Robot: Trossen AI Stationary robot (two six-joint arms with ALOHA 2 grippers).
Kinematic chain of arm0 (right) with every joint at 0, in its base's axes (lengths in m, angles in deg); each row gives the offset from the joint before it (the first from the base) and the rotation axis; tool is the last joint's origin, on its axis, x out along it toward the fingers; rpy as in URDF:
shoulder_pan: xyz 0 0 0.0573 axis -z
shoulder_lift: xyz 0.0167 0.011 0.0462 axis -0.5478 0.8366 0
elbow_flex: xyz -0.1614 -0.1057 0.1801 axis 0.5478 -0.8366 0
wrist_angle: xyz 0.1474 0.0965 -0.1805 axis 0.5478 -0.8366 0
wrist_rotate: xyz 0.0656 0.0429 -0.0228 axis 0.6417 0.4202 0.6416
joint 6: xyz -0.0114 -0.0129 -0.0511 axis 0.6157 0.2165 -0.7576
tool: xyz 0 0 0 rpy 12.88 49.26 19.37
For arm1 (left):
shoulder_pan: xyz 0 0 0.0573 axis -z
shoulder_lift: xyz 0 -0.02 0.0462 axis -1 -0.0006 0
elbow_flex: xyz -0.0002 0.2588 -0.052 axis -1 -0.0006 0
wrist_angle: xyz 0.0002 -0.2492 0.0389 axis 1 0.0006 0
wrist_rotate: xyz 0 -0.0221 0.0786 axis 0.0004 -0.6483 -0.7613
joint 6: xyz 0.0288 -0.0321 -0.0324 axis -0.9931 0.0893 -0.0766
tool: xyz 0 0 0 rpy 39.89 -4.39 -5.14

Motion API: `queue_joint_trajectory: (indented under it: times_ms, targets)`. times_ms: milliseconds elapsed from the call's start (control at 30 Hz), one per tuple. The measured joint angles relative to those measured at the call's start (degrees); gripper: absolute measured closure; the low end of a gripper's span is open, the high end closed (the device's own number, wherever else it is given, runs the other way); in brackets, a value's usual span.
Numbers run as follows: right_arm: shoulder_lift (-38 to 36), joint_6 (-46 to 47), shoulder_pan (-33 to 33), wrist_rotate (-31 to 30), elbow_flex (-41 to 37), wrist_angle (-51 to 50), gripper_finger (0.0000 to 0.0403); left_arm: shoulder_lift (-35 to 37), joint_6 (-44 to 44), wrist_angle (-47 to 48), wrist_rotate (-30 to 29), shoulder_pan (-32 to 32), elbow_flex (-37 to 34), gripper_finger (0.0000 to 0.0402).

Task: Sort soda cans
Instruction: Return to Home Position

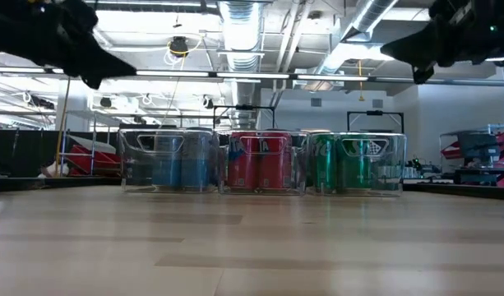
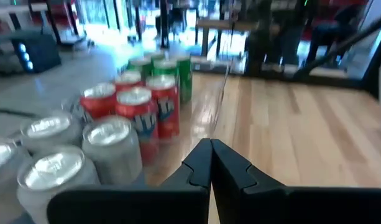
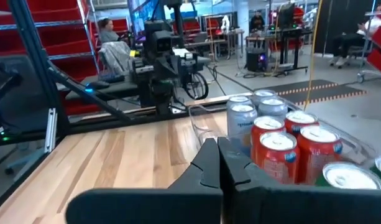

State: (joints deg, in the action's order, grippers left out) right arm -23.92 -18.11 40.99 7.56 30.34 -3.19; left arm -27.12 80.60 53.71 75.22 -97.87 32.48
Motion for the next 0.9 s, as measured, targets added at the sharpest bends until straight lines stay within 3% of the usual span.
queue_joint_trajectory:
  times_ms: [367,533,900]
  targets:
    - [-14.86,1.91,-2.26,0.22,-0.57,-11.36,0.0402,15.84,2.68,5.7,0.14,0.04,-1.84,0.0401]
    - [-19.08,3.73,-3.41,0.15,-6.66,-6.42,0.0402,13.98,3.19,1.19,0.2,0.07,-5.17,0.0401]
    - [-18.75,6.7,-3.34,0.06,-10.46,-2.13,0.0402,13.95,2.32,-0.46,2.13,0.07,-6.05,0.0401]
